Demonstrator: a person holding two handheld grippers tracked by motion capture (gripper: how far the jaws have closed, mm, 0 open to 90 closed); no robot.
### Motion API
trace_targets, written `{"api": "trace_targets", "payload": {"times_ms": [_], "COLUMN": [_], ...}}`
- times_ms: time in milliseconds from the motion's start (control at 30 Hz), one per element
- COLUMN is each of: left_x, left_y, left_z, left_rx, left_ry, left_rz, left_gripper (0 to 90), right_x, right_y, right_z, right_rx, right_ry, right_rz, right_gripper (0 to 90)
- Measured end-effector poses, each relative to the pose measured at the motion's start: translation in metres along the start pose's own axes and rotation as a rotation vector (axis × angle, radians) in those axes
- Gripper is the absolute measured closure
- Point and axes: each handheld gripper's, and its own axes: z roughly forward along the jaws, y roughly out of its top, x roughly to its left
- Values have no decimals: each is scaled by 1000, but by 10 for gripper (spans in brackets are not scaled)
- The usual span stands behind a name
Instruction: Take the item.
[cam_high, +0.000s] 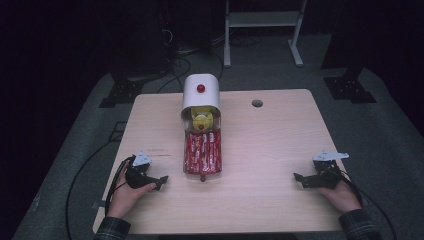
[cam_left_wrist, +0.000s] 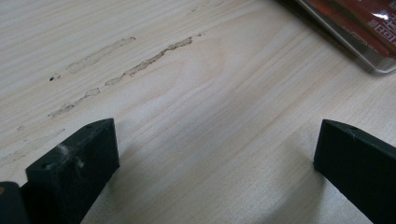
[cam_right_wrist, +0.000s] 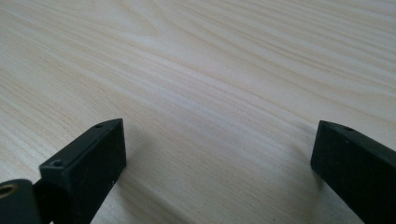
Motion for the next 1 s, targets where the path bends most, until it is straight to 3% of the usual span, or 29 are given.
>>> {"api": "trace_targets", "payload": {"times_ms": [367,567,1000], "left_x": [0,2,-3], "left_y": [0,2,12], "left_z": [0,-5,-12], "left_rx": [0,-17,-45], "left_ry": [10,28,4], "left_rz": [-11,-25,-34], "left_gripper": [0,54,63], "right_x": [0,0,0], "right_y": [0,0,0], "right_z": [0,0,0], "right_rx": [-1,0,0], "right_ry": [0,1,1], "right_rz": [-2,0,0], "right_gripper": [26,26,26]}}
